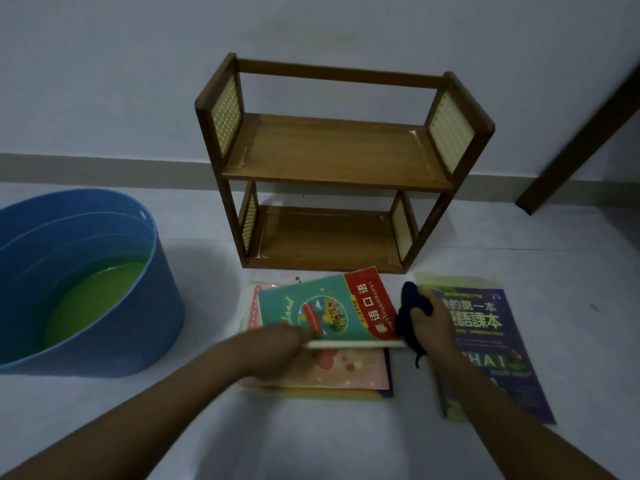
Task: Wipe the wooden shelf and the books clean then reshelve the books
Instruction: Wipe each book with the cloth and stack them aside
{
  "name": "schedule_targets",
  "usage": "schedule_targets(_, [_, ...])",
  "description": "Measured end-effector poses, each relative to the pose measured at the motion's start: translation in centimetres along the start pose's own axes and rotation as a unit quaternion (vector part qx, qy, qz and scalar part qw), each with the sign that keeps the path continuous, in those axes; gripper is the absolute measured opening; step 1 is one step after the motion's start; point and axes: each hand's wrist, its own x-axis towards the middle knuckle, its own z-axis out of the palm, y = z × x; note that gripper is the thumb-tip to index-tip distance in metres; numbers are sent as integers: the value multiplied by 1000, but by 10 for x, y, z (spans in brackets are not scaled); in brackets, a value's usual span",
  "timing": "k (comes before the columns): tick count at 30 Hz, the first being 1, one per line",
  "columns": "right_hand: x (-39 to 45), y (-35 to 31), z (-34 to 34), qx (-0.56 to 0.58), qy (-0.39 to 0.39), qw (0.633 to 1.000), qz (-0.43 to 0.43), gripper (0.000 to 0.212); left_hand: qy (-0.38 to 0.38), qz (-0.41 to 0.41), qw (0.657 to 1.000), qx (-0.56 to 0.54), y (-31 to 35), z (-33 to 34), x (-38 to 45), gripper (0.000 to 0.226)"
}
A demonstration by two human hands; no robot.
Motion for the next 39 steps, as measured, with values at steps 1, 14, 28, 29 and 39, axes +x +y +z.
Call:
schedule_targets(1, [3,-6,-4,54,29,998,29,43,30,6,999,-36,0,-19,-4,44])
schedule_targets(14, [6,-68,-50,233,179,956,-10,47,16,20,716,-697,-39,-51,-30,46])
schedule_targets(28, [-55,-4,72,-347,-52,897,-268,54,85,-53,991,-94,-66,66,4,127])
schedule_targets(29, [-74,2,85,-354,-64,881,-306,53,94,-48,991,-84,-65,74,5,131])
schedule_targets(39, [-39,-8,79,-350,-136,858,-351,70,132,-54,989,-35,-70,90,6,137])
